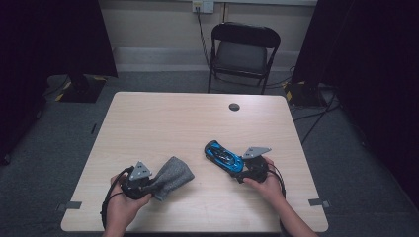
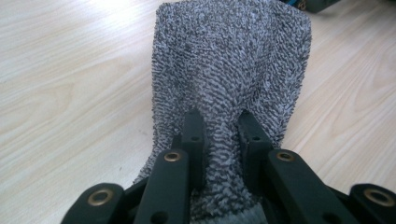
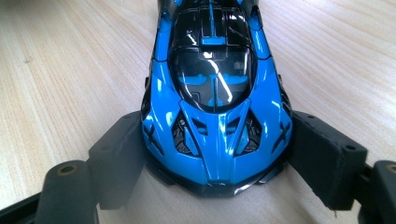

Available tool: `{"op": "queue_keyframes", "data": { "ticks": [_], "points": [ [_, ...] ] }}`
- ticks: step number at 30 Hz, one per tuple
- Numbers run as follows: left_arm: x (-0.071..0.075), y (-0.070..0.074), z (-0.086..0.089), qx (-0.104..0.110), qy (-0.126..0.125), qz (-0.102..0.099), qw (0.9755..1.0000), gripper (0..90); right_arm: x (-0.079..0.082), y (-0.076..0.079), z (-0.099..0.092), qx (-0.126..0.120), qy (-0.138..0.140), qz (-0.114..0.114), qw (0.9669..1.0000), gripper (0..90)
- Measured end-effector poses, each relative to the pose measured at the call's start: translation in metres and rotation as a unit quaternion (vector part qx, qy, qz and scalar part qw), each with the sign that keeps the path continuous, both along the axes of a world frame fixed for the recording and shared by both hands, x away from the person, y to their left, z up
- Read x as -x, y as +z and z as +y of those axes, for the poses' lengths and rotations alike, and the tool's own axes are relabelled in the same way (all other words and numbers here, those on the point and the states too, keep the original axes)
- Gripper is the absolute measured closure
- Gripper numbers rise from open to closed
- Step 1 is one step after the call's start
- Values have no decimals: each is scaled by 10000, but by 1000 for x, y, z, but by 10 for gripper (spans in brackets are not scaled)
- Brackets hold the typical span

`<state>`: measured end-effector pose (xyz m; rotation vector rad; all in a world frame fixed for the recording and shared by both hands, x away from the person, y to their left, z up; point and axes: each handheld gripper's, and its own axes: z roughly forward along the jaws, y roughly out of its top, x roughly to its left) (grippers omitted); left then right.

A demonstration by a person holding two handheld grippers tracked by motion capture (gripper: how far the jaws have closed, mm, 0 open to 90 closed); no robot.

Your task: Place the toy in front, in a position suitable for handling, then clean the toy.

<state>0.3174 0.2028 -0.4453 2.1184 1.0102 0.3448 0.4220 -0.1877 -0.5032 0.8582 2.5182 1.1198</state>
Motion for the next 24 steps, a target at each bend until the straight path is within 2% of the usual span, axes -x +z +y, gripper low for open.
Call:
{"op": "queue_keyframes", "data": {
  "ticks": [8,12,14,15,19,24],
  "points": [
    [-6,7,-1,112,2,-116,9999,766,0,0,0,5,0,-6,10000,221],
    [-14,14,-6,205,-71,-101,9997,767,0,0,0,6,0,-5,10000,221],
    [-18,19,-11,170,-117,-170,9996,767,0,0,0,7,-4,-8,10000,221],
    [-23,23,-19,179,-185,-219,9994,766,1,0,0,7,-7,-10,10000,221],
    [-31,26,-30,144,-260,-239,9993,766,0,0,0,5,-6,-8,10000,221],
    [-42,27,-46,305,-350,-252,9986,766,0,0,0,6,-7,-8,10000,221]
  ]
}}
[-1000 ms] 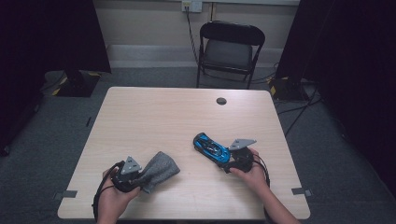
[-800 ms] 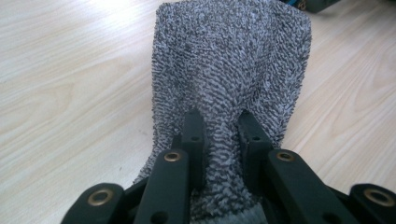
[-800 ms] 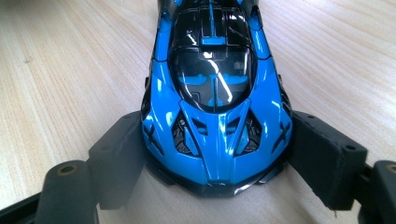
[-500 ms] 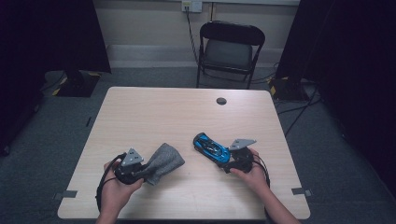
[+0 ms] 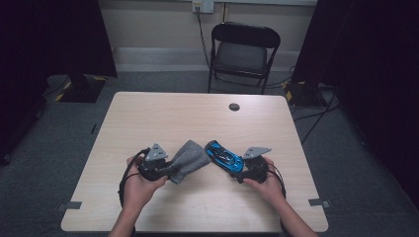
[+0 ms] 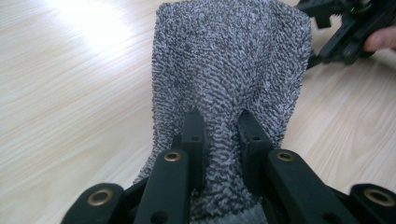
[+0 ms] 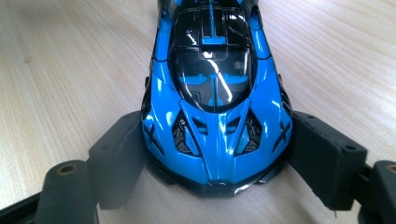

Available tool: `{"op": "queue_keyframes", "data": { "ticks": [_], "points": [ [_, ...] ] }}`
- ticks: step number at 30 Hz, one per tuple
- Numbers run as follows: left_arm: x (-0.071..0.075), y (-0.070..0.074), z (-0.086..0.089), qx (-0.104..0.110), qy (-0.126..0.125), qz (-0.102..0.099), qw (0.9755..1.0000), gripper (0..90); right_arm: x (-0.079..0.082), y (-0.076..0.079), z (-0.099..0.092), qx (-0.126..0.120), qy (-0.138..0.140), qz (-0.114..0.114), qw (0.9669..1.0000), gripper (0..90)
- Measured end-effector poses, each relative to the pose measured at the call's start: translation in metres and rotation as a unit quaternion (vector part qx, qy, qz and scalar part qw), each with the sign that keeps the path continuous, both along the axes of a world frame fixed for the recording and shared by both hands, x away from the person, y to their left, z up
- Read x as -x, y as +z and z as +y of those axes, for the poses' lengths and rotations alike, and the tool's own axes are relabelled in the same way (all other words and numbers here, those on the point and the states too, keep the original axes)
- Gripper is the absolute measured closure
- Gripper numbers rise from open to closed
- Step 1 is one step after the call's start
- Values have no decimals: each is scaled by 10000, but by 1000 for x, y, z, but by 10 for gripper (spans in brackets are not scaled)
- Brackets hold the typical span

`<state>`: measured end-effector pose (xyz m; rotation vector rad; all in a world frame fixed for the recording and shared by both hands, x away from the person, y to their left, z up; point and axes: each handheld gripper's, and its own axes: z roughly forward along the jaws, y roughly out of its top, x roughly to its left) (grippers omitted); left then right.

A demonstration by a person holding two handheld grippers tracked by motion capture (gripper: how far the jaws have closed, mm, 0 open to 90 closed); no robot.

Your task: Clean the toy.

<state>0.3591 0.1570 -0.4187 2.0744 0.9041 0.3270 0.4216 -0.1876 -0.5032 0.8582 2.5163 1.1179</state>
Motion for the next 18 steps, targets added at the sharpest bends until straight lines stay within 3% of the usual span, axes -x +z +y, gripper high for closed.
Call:
{"op": "queue_keyframes", "data": {
  "ticks": [9,18],
  "points": [
    [-14,-10,-28,-108,-203,131,9997,766,0,0,0,-1,1,1,10000,221],
    [-27,-12,-46,-176,-287,73,9994,765,0,0,0,0,3,1,10000,221]
  ]
}}
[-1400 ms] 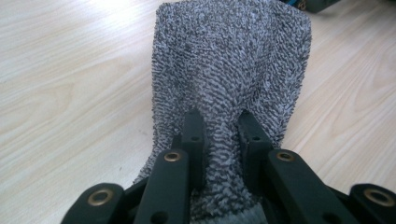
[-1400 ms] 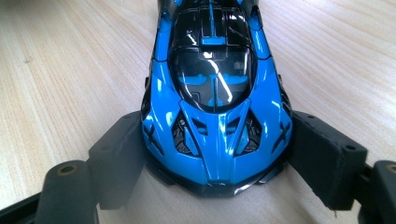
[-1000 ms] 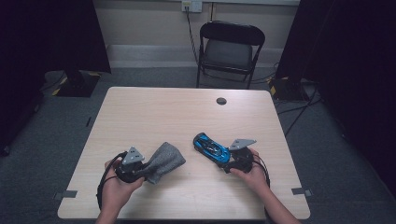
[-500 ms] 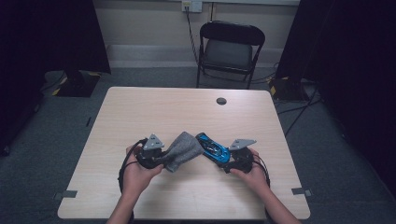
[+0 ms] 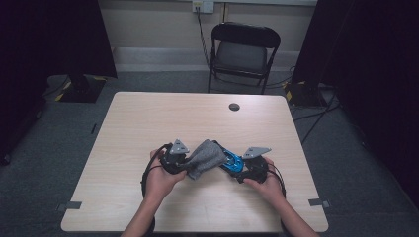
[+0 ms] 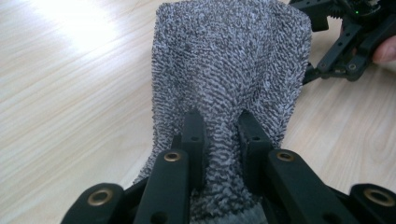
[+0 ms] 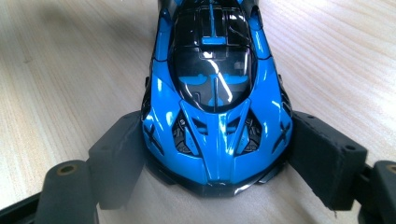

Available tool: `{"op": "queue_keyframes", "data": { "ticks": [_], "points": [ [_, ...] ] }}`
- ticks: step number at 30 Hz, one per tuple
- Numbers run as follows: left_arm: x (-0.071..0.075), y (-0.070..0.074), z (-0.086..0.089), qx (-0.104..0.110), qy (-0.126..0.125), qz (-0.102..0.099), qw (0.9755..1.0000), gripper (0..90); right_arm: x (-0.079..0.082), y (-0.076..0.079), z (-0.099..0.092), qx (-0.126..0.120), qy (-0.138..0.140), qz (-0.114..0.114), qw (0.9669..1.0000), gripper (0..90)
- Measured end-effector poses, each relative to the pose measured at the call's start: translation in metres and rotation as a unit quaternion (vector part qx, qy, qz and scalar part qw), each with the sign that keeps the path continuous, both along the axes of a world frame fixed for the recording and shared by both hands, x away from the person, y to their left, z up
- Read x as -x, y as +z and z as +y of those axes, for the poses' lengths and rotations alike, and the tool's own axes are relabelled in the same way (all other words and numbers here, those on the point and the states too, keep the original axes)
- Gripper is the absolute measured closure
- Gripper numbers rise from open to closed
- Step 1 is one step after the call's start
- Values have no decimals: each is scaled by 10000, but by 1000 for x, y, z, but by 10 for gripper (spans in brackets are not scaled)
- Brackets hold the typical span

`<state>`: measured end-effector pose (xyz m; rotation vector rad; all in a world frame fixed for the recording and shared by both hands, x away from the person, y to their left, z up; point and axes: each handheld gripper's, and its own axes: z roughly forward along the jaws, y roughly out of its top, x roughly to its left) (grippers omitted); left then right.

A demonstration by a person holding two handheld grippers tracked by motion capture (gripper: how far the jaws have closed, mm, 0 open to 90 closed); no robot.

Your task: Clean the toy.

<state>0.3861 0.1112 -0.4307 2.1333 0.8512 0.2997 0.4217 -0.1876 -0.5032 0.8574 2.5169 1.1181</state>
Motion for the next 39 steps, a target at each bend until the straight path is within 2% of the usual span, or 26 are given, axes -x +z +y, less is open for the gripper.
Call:
{"op": "queue_keyframes", "data": {
  "ticks": [2,6,11,15,17,18,19,24,25,26,27,28,29,30,31,34,39],
  "points": [
    [-1,0,-5,37,-12,13,10000,765,0,0,0,1,2,-2,10000,221],
    [-4,0,-13,-39,-55,-58,10000,765,0,0,0,0,2,-2,10000,221],
    [-6,-2,-24,-20,-125,-19,9999,765,0,0,0,1,4,-5,10000,221],
    [-8,-5,-36,-144,-236,-73,9996,764,0,0,0,0,4,-3,10000,222],
    [-9,-6,-38,-113,-230,-41,9997,764,0,0,0,0,3,-2,10000,222],
    [-10,-7,-41,-163,-241,-66,9996,764,0,0,0,0,4,-2,10000,222],
    [-12,-9,-48,-310,-285,-77,9991,764,0,0,0,0,4,-3,10000,222],
    [-14,-14,-64,-503,-400,-118,9979,763,0,0,0,1,2,-6,10000,222],
    [-15,-16,-73,-654,-480,-160,9966,761,0,0,0,2,1,-5,10000,222],
    [-15,-16,-73,-654,-480,-160,9966,760,0,0,0,2,1,-5,10000,222],
    [-15,-19,-81,-812,-562,-216,9949,760,0,0,0,2,1,-5,10000,222],
    [-15,-19,-81,-812,-562,-216,9949,759,0,0,0,3,-3,-1,10000,222],
    [-15,-21,-87,-985,-614,-283,9928,760,0,0,0,4,4,-10,10000,222],
    [-15,-21,-87,-985,-614,-283,9928,760,0,0,0,4,4,-10,10000,222],
    [-15,-22,-92,-1138,-628,-306,9910,759,0,0,0,6,7,-18,10000,223],
    [-16,-24,-93,-1204,-667,-310,9900,759,0,0,0,3,3,-9,10000,223],
    [-20,-26,-91,-1140,-565,-260,9915,758,0,0,0,4,13,-15,10000,224]
  ]
}}
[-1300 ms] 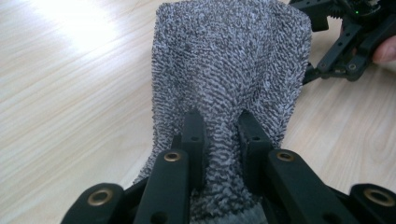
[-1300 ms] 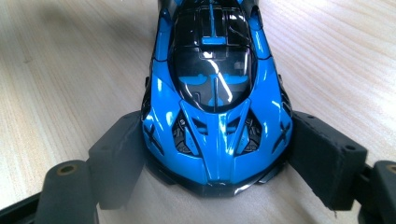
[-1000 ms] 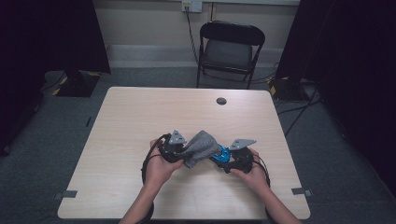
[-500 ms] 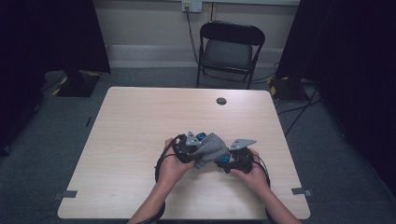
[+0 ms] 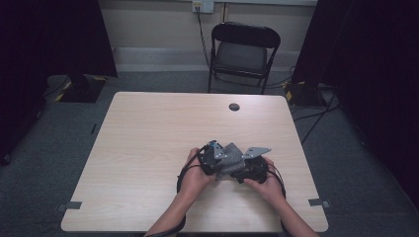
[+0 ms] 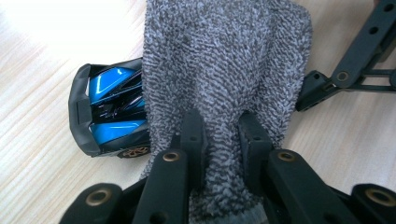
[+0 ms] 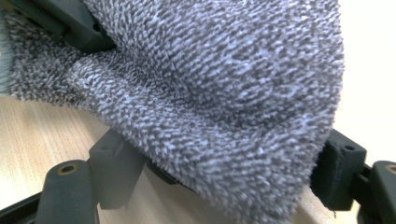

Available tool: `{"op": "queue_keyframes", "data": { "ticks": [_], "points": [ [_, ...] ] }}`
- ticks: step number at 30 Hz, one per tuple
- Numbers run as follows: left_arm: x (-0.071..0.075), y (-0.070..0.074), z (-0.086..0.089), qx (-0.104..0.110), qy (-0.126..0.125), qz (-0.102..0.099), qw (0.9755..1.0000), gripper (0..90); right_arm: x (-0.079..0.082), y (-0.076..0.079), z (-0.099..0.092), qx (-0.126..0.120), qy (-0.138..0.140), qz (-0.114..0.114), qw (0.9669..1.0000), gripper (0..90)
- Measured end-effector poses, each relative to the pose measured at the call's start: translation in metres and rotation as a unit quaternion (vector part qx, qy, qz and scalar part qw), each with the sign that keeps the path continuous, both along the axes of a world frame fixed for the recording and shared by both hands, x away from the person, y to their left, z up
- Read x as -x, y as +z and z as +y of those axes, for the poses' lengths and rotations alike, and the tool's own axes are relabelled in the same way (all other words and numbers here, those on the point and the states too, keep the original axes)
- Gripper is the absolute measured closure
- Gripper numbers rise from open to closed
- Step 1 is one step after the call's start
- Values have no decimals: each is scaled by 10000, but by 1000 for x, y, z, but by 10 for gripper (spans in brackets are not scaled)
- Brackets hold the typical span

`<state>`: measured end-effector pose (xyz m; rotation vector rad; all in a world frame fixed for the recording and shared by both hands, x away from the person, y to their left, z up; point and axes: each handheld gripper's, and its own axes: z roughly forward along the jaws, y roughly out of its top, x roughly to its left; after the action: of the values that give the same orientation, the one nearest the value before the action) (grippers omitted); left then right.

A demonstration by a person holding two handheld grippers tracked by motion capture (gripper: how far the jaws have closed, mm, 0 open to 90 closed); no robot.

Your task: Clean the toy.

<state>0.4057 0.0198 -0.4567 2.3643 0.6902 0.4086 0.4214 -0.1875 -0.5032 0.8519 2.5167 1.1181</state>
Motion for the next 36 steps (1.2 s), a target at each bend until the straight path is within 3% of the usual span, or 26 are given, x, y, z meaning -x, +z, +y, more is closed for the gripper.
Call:
{"op": "queue_keyframes", "data": {
  "ticks": [23,36],
  "points": [
    [-14,2,9,93,386,116,9991,758,1,0,0,-10,-39,7,10000,232],
    [-30,8,19,202,756,129,9968,757,1,0,0,-10,-56,7,10000,232]
  ]
}}
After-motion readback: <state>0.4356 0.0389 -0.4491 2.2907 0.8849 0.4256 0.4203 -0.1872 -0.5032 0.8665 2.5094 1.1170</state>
